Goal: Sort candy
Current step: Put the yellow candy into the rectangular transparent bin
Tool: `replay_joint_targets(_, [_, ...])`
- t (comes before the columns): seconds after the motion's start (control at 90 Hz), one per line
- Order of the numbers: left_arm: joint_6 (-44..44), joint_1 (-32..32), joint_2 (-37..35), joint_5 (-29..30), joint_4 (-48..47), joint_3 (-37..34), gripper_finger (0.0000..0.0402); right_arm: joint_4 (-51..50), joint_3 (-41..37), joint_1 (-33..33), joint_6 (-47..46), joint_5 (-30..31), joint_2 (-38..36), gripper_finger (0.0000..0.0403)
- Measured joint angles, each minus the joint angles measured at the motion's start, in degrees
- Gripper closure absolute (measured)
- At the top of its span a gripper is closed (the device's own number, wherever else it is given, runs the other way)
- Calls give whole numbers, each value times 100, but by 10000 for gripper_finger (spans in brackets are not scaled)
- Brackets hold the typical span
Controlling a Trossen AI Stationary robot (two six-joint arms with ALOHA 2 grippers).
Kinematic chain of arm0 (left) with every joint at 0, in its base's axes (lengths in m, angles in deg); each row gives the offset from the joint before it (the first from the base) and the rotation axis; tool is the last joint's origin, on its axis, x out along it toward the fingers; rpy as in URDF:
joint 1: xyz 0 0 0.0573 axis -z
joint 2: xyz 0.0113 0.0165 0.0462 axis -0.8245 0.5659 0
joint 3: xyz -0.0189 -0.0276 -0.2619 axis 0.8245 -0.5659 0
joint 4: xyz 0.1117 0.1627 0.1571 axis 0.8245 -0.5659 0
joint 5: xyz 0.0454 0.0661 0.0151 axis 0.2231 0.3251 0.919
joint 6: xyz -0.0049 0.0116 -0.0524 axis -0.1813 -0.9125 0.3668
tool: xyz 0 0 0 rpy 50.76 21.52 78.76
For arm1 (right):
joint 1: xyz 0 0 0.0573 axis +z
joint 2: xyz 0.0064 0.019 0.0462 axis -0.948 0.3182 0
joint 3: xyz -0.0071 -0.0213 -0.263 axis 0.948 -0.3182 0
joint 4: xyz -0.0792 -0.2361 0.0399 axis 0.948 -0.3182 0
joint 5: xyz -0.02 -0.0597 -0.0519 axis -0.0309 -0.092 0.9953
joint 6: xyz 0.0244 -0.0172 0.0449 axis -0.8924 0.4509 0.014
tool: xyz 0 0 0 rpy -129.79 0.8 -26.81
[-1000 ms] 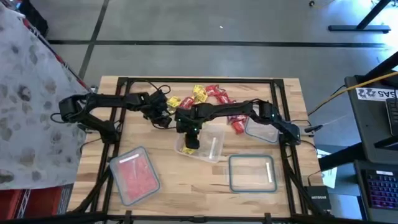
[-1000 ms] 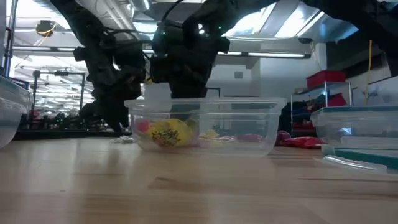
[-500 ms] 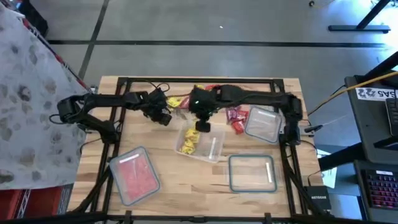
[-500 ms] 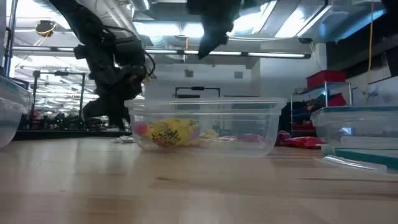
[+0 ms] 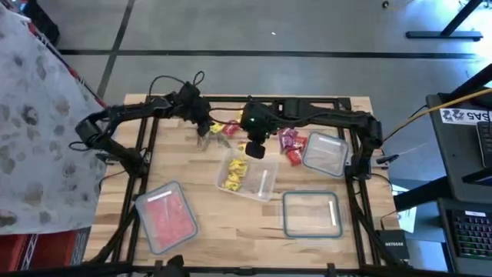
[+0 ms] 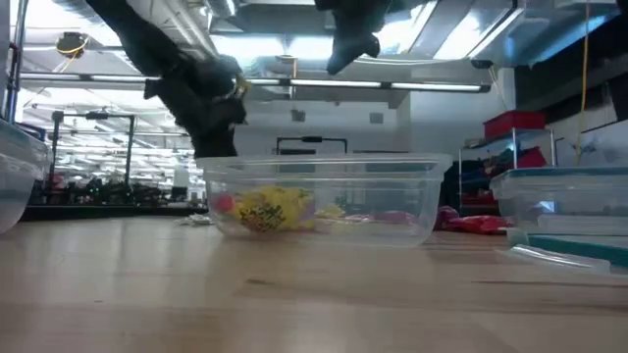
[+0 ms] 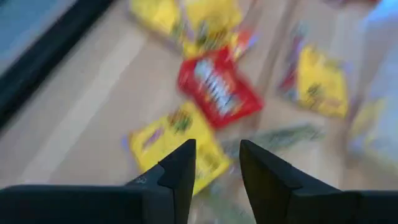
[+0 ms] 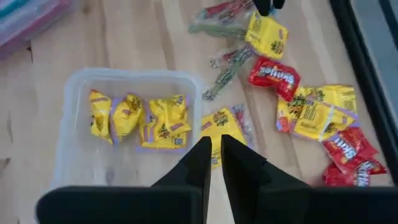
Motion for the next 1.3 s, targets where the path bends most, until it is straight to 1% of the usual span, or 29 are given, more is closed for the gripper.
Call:
replay_joint_targets(0.144, [34, 36, 516, 64, 44, -2, 247, 4, 0, 67, -76, 42, 0, 379])
replay_joint_targets(0.278, [258, 195, 895, 730, 49, -2, 220, 19, 0, 99, -90, 48, 0, 379])
replay_joint_targets(0.367, [289, 315, 1073, 1062, 23, 14, 218, 51, 0, 96, -120, 57, 0, 379])
replay_joint_targets(0.422, [255, 399, 1160, 1124, 53, 27, 229, 50, 0, 94, -128, 103, 0, 379])
replay_joint_targets(0.489, [276, 494, 1191, 1150, 58, 26, 253, 51, 0, 93, -130, 126, 0, 379])
replay_joint_targets(0.578, [330, 614, 1149, 1280, 42, 22, 303, 56, 0, 94, -206, 140, 0, 379])
replay_joint_targets(0.678, [382, 698, 1022, 1320, -24, 4, 372, 57, 0, 94, -262, 142, 0, 379])
replay_joint_targets(0.722, [393, 704, 934, 1329, -78, -8, 387, 57, 0, 94, -267, 150, 0, 379])
replay_joint_targets(0.811, [450, 704, 681, 1346, -152, -22, 395, 55, 0, 94, -277, 151, 2, 379])
replay_joint_targets(0.989, [601, 709, -183, 1323, -601, 7, 400, 55, 0, 94, -275, 164, 2, 379])
replay_joint_targets(1.067, [694, 743, -596, 1190, -886, 104, 400, 61, 0, 94, -276, 256, 2, 379])
replay_joint_targets(1.167, [840, 784, -1037, 799, -1062, 155, 400, 89, 0, 94, -274, 394, 2, 379])
replay_joint_targets(1.3, [960, 950, -1240, 706, -1005, 144, 400, 201, 0, 94, -257, 519, 2, 379])
